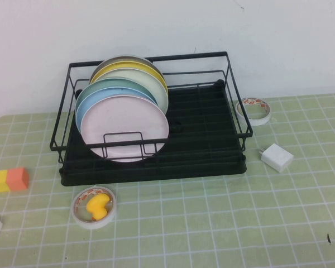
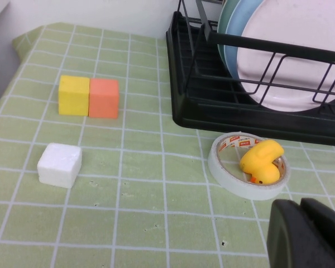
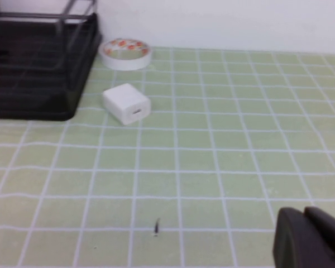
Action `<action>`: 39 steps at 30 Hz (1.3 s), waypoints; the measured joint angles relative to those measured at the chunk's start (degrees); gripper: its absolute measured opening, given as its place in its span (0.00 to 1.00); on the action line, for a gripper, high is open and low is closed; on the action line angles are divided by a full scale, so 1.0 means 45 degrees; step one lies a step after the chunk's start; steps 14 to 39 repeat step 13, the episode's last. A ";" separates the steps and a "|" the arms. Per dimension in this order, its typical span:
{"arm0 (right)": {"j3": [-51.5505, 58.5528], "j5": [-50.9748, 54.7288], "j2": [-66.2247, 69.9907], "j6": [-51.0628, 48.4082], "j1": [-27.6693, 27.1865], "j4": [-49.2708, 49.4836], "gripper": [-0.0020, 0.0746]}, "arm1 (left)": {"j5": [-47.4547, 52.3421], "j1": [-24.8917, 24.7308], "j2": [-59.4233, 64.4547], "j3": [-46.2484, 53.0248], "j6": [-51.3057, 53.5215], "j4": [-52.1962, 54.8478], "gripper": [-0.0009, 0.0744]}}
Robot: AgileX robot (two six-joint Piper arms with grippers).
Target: Place plate on rack
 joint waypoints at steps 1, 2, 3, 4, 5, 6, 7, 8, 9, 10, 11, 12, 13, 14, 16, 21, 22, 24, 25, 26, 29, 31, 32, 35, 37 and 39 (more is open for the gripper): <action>0.0000 0.0000 0.0000 0.0445 0.0000 -0.0335 0.02 | 0.0000 0.0000 0.0000 0.0000 0.0000 0.0000 0.01; 0.0000 0.0000 0.0000 0.0890 0.0000 -0.0707 0.02 | 0.0000 0.0000 0.0000 0.0000 0.0000 0.0000 0.01; 0.0000 0.0000 0.0000 0.1246 0.0000 -0.1039 0.02 | 0.0000 0.0000 0.0000 0.0000 0.0000 0.0000 0.01; 0.0000 0.0000 0.0000 0.1446 0.0000 -0.1265 0.02 | 0.0000 0.0000 0.0000 0.0000 0.0000 0.0000 0.01; 0.0000 0.0000 0.0000 0.1626 0.0000 -0.1390 0.02 | 0.0000 0.0000 0.0000 0.0000 0.0000 0.0000 0.01; 0.0000 0.0000 0.0000 0.1776 0.0000 -0.1482 0.02 | 0.0000 0.0000 0.0000 0.0000 0.0000 0.0000 0.01; 0.0000 0.0011 0.0000 0.1842 0.0000 -0.1509 0.02 | 0.0000 0.0000 0.0000 0.0000 0.0000 0.0000 0.01; 0.0000 0.0032 0.0000 0.1899 0.0000 -0.1579 0.02 | 0.0000 0.0000 0.0000 0.0000 0.0000 0.0000 0.01; 0.0000 0.0032 0.0000 0.1963 0.0000 -0.1584 0.02 | 0.0000 0.0000 0.0000 0.0000 0.0000 0.0000 0.01; 0.0000 0.0065 0.0000 0.1984 0.0000 -0.1584 0.02 | 0.0000 0.0000 0.0000 0.0000 0.0000 0.0000 0.01; -0.0016 0.0063 0.0000 0.2019 0.0000 -0.1605 0.02 | 0.0000 0.0000 0.0000 0.0000 0.0000 0.0000 0.01; -0.0016 0.0092 0.0000 0.2046 0.0000 -0.1605 0.02 | 0.0000 0.0000 0.0000 0.0000 0.0000 0.0000 0.01; -0.0016 0.0092 0.0000 0.2046 0.0000 -0.1605 0.02 | 0.0000 0.0000 0.0000 0.0000 0.0000 0.0000 0.01; -0.0016 0.0092 0.0000 0.2046 0.0000 -0.1605 0.02 | 0.0000 0.0000 0.0000 0.0000 0.0000 0.0000 0.01; -0.0016 0.0092 0.0000 0.2046 0.0000 -0.1605 0.02 | 0.0000 0.0000 0.0000 0.0000 0.0000 0.0000 0.01; -0.0016 0.0092 0.0000 0.2046 0.0000 -0.1605 0.02 | 0.0000 0.0000 0.0000 0.0000 0.0000 0.0000 0.01; -0.0016 0.0092 0.0000 0.2046 0.0000 -0.1605 0.02 | 0.0000 0.0000 0.0000 0.0000 0.0000 0.0000 0.01; -0.0016 0.0092 0.0000 0.2046 0.0000 -0.1605 0.02 | 0.0000 0.0000 0.0000 0.0000 0.0000 0.0000 0.01; -0.0016 0.0092 0.0000 0.2046 0.0000 -0.1605 0.02 | 0.0000 0.0000 0.0000 0.0000 0.0000 0.0000 0.01; -0.0016 0.0092 0.0000 0.2046 0.0000 -0.1605 0.02 | 0.0000 0.0000 0.0000 0.0000 0.0000 0.0000 0.01; -0.0016 0.0092 0.0000 0.2046 0.0000 -0.1605 0.02 | 0.0000 0.0000 0.0000 0.0000 0.0000 0.0000 0.01; -0.0016 0.0092 0.0000 0.2046 0.0000 -0.1605 0.02 | 0.0000 0.0000 0.0000 0.0000 0.0000 0.0000 0.01; -0.0016 0.0092 0.0000 0.2046 0.0000 -0.1605 0.02 | 0.0000 0.0000 0.0000 0.0000 0.0000 0.0000 0.01; -0.0016 0.0092 0.0000 0.2046 0.0000 -0.1605 0.02 | 0.0000 0.0000 0.0000 0.0000 0.0000 0.0000 0.01; -0.0016 0.0092 0.0000 0.2046 0.0000 -0.1605 0.02 | 0.0000 0.0000 0.0000 0.0000 0.0000 0.0000 0.01; -0.0016 0.0092 0.0000 0.2046 0.0000 -0.1605 0.02 | 0.0000 0.0000 0.0000 0.0000 0.0000 0.0000 0.01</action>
